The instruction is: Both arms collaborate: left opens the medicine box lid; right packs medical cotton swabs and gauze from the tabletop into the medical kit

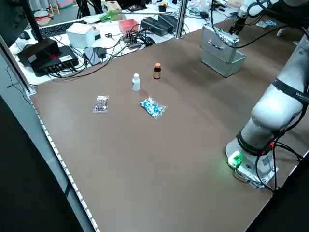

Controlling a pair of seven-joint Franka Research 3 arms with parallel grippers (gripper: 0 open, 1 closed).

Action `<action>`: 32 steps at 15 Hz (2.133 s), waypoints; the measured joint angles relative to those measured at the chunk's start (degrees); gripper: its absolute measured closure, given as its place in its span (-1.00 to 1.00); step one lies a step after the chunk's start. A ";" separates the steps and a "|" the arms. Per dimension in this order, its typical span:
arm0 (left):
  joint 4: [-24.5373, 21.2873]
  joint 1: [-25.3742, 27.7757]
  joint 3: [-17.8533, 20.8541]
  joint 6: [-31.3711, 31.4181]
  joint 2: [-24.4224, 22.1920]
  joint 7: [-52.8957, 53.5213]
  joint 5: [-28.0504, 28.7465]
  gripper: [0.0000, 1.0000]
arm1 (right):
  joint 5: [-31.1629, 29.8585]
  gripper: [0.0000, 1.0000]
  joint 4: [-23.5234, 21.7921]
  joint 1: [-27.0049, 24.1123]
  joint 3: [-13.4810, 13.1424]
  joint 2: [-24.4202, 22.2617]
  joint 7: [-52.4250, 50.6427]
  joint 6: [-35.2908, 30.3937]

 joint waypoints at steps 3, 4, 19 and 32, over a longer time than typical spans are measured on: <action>0.00 0.00 0.00 0.05 0.12 0.00 0.00 -1.00 | 0.00 -0.96 0.02 0.01 0.11 0.25 0.00 0.15; 0.00 0.00 0.00 0.07 0.16 0.00 0.00 -1.00 | -0.01 -0.82 0.03 0.03 0.15 0.25 0.00 0.15; -0.02 0.00 0.00 0.15 0.19 0.00 0.00 -1.00 | 0.12 0.40 9.76 2.24 8.86 -4.77 11.01 -17.25; -0.03 -0.24 -0.06 0.16 0.22 0.00 0.00 -1.00 | 0.11 0.40 10.94 9.16 25.82 -6.87 30.75 -18.80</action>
